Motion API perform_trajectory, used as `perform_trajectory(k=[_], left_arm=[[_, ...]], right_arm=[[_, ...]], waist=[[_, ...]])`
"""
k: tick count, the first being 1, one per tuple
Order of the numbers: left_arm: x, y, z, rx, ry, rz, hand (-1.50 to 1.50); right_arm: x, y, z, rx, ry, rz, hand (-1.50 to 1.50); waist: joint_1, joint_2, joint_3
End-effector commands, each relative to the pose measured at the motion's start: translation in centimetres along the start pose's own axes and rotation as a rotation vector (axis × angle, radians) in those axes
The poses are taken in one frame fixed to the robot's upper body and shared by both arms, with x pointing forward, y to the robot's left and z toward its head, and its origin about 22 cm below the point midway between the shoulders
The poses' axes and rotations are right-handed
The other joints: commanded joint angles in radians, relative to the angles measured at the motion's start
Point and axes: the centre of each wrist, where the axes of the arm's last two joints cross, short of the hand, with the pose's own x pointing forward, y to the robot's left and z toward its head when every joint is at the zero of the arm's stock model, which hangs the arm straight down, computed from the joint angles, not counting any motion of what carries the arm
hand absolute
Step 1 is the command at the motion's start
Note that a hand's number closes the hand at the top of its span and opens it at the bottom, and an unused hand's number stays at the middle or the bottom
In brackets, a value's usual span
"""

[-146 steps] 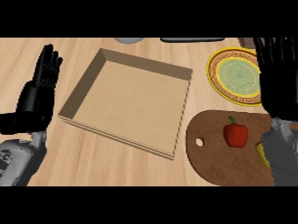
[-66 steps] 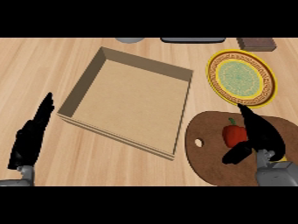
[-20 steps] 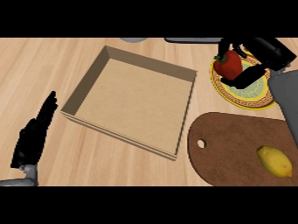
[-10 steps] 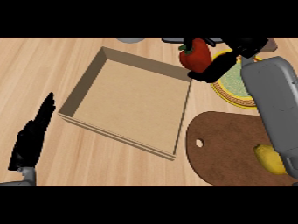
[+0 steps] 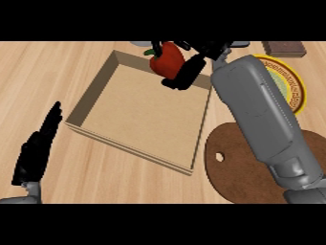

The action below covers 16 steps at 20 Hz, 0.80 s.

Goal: Pick the bell pepper from the cutting board and place it in the cardboard box

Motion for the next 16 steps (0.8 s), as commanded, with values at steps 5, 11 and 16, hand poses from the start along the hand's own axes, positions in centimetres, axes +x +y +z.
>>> perform_trajectory(k=[5, 11, 16], left_arm=[[2.2, -1.8, -1.5, -0.023, -0.010, -0.008, 0.00], [0.6, -1.7, 0.0, -0.039, -0.040, -0.009, 0.00], [1.0, -1.8, -1.3, -0.037, -0.023, 0.000, 0.00]], right_arm=[[0.5, 5.7, -4.2, 0.090, 0.077, 0.034, 1.50], [-0.6, 7.9, -4.5, 0.109, 0.220, 0.025, 1.50], [-2.1, 10.1, -3.6, 0.112, 0.234, -0.020, -1.50]], waist=[[0.019, 0.007, 0.000], [0.050, 0.010, -0.001], [0.061, 0.014, -0.001]])
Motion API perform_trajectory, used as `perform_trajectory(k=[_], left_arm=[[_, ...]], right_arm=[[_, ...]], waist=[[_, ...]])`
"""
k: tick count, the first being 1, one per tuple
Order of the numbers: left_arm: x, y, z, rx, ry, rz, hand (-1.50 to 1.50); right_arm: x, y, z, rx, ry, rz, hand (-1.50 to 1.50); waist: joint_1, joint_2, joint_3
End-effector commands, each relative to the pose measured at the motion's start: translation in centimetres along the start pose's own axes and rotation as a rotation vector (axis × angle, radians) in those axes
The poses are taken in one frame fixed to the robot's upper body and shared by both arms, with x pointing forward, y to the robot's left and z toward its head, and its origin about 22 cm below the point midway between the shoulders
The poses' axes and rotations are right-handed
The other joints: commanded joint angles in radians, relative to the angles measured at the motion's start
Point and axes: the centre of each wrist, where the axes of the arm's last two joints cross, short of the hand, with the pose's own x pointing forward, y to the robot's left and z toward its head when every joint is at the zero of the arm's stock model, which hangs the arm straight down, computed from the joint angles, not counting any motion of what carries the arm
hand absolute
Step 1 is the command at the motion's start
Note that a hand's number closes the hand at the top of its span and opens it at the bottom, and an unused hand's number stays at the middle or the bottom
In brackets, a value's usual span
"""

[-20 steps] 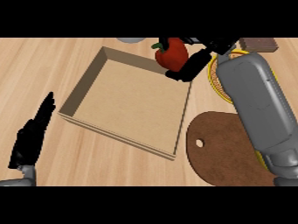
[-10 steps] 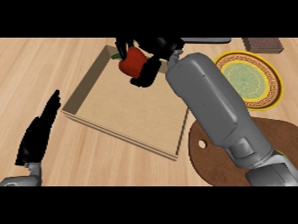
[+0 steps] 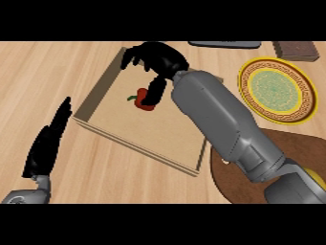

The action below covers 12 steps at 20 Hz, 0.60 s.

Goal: Pick the bell pepper from the cutting board and place it in the cardboard box

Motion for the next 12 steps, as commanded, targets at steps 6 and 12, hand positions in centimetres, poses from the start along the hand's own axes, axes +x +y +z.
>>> perform_trajectory(k=[6, 12], left_arm=[[0.2, -1.0, -0.7, -0.034, -0.010, 0.009, 0.00], [0.7, 0.2, -0.7, 0.001, -0.021, -0.011, 0.00]], right_arm=[[-0.6, 1.1, 0.2, -0.130, -0.024, -0.234, -1.50], [-1.4, -1.4, 0.1, -0.343, -0.015, -0.516, -1.50]], waist=[[0.022, 0.003, 0.000], [0.006, 0.003, 0.001]])
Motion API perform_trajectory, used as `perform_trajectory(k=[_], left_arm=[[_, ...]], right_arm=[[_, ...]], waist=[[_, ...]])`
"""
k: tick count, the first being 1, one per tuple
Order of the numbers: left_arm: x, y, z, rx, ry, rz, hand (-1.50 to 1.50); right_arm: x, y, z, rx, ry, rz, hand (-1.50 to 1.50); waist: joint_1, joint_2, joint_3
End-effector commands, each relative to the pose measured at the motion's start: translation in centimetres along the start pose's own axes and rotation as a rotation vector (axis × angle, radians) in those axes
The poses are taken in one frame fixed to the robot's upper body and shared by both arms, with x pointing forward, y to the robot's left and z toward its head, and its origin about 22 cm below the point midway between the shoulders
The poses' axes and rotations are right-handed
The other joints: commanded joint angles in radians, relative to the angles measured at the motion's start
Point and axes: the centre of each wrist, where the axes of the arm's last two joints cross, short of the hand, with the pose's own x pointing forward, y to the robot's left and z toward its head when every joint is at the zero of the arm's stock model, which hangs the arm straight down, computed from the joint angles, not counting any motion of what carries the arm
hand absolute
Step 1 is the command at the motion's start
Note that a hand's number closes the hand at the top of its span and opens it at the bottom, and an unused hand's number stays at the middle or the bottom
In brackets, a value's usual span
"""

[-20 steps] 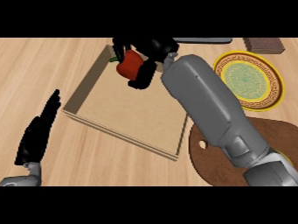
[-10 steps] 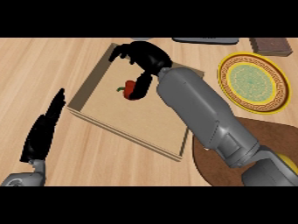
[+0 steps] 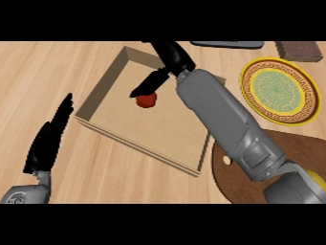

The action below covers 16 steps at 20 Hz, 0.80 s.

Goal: Pick the bell pepper from the cutting board and place it in the cardboard box

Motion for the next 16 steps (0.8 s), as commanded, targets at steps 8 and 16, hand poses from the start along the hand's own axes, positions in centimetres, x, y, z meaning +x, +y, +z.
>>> perform_trajectory(k=[8, 16], left_arm=[[-1.4, 0.7, 0.4, 0.050, 0.000, 0.008, 0.00], [0.6, 0.3, -0.6, 0.028, -0.016, 0.001, 0.00]], right_arm=[[-2.2, -8.9, 0.6, -0.264, 0.001, -0.368, -1.50], [-7.2, -18.1, 6.0, -0.415, 0.047, -0.381, -1.50]], waist=[[-0.031, 0.004, 0.000], [-0.015, 0.016, 0.001]])
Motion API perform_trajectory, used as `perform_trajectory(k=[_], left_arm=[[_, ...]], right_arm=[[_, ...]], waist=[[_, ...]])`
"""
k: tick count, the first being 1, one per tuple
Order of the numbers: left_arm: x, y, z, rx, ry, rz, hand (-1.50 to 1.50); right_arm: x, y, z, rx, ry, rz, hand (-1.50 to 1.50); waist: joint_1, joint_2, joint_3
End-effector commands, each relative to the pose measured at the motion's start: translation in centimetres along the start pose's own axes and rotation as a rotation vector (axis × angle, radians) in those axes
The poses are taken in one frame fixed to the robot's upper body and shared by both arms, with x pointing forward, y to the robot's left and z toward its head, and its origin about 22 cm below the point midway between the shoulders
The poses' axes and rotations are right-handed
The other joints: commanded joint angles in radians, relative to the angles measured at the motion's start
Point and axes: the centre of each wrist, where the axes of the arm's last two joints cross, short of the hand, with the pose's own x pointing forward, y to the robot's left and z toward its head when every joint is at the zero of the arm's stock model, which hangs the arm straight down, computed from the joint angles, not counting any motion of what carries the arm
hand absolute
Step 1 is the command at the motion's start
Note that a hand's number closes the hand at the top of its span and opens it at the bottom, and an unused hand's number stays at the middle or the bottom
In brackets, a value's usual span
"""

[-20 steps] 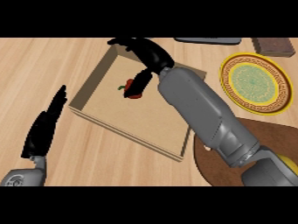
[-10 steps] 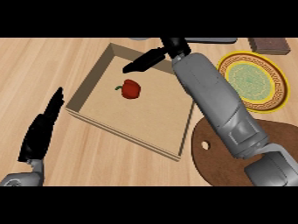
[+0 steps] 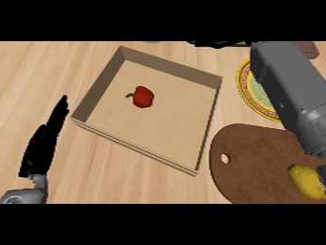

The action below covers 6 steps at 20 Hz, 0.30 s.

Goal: Pick the bell pepper from the cutting board and place it in the cardboard box

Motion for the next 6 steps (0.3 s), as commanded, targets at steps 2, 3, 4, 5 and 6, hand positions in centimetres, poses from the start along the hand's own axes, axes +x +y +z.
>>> perform_trajectory(k=[2, 3, 4, 5, 6], left_arm=[[0.3, 0.0, 0.1, -0.014, -0.017, 0.005, 0.00], [-0.2, -0.2, 0.6, -0.017, -0.008, 0.007, 0.00], [0.3, 1.2, 0.1, -0.005, -0.020, -0.011, 0.00], [1.9, -0.6, -1.3, -0.014, -0.025, -0.006, 0.00], [0.8, -1.6, 0.4, -0.021, -0.023, 0.025, 0.00]], right_arm=[[0.6, -6.6, 1.0, -0.052, -0.014, -0.028, -1.50], [-0.3, -9.8, 2.6, -0.041, -0.030, -0.023, -1.50], [0.9, -11.2, 2.5, -0.031, -0.030, -0.010, -1.50], [0.7, -11.1, 2.6, 0.009, -0.018, -0.003, -1.50], [-0.2, -11.9, 3.4, 0.018, -0.011, 0.008, -1.50]], waist=[[0.020, 0.007, 0.001], [0.015, 0.008, 0.002], [0.011, 0.005, 0.001], [0.009, 0.011, 0.002], [0.032, 0.015, 0.003]])
